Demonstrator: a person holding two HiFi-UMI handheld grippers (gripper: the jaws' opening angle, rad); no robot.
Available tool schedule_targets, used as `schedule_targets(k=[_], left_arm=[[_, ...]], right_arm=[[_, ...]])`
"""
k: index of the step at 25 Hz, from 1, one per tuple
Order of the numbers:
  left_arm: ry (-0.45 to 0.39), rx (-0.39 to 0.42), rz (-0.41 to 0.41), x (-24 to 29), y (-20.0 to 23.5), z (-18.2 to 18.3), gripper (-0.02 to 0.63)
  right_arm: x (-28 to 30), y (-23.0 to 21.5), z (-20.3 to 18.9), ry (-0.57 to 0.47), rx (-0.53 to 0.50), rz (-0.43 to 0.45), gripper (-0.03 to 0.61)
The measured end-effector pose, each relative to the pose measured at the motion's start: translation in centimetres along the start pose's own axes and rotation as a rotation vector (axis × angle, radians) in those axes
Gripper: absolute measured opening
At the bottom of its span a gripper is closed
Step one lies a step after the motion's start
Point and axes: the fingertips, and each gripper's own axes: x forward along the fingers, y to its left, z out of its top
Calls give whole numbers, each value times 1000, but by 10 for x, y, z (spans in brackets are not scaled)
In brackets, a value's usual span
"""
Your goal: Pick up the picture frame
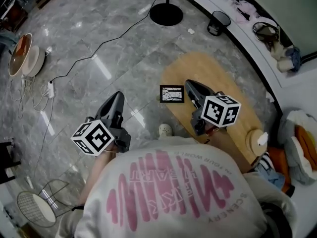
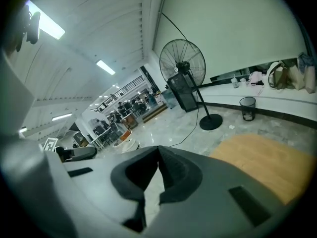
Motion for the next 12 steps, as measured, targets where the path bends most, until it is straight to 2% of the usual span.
schedule_targets(k=[7,12], left_arm=[[52,-2,104,27,30,-24,3],[122,-46,191,26,56,-41,3]], right_arm=[[54,-35,-39,169,32,28,6],[88,-55,-84,309,75,34,5]])
